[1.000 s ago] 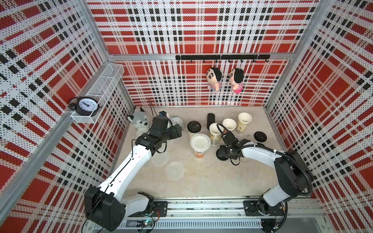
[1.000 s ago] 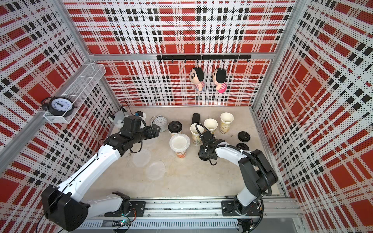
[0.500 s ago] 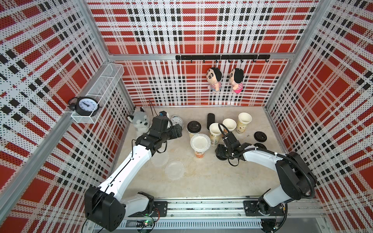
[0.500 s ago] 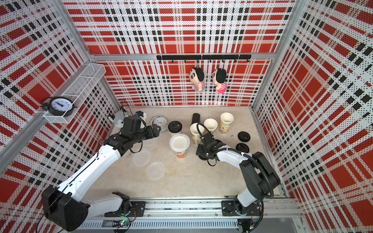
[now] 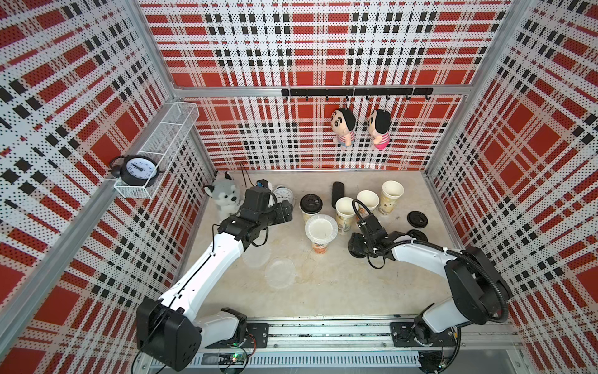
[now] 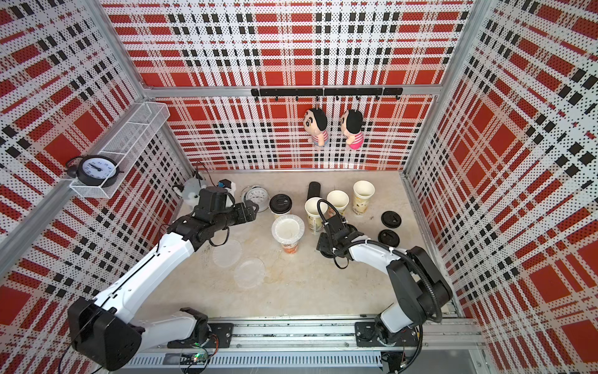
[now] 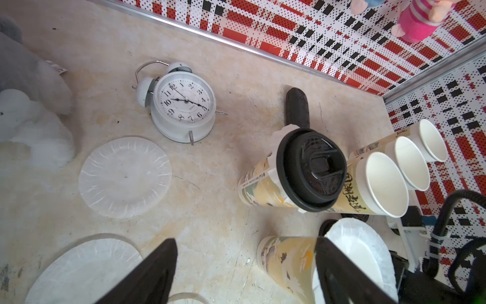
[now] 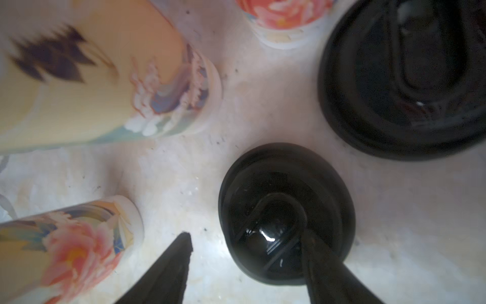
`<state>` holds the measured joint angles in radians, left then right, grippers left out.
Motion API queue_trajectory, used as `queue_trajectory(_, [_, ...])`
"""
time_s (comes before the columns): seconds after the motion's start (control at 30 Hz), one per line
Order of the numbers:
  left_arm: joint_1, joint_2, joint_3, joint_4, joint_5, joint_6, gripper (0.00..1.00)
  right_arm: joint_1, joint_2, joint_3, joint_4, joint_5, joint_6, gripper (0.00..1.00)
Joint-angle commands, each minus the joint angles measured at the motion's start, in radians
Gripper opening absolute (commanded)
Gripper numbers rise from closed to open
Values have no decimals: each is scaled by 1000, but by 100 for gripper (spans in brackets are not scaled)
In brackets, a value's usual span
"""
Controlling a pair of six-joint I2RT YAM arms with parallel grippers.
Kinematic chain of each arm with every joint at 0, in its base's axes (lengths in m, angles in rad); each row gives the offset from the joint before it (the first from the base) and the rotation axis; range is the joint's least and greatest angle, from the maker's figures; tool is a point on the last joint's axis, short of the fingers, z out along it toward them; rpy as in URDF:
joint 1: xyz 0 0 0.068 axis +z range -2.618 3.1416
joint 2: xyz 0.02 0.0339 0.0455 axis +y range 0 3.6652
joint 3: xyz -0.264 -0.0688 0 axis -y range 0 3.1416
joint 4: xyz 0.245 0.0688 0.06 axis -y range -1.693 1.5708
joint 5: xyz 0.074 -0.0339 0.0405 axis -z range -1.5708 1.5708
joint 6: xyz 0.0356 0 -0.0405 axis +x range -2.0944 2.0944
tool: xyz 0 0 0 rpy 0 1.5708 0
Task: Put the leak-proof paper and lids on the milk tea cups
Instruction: Move the cup lid to the center of the board.
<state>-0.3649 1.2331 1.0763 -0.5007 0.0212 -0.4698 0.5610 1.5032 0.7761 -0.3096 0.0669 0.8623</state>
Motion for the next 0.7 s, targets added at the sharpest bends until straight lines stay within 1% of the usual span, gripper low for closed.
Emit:
queue_trajectory(0.0, [7, -2, -11, 22, 12, 0, 85, 4, -62, -52, -113, 60, 32, 70])
queue_trajectory(0.17, [7, -14, -16, 22, 18, -4, 85, 2, -141, -81, -206, 98, 47, 71])
queue_trajectory(0.3, [6, -21, -22, 23, 19, -8, 85, 2, -183, -70, -253, 120, 37, 73])
queue_trajectory(0.37, [6, -24, -23, 24, 19, -9, 85, 3, -193, -40, -267, 117, 26, 74])
queue_trajectory(0.53, [6, -29, -22, 23, 19, -12, 85, 2, -163, 52, -382, 133, 4, 77])
queue_trajectory(0.57, [6, -31, -22, 23, 16, -11, 85, 2, -145, 69, -413, 163, -2, 78])
queue_trajectory(0.67, [6, -21, -22, 24, 18, -11, 85, 2, -98, 96, -458, 182, -17, 82])
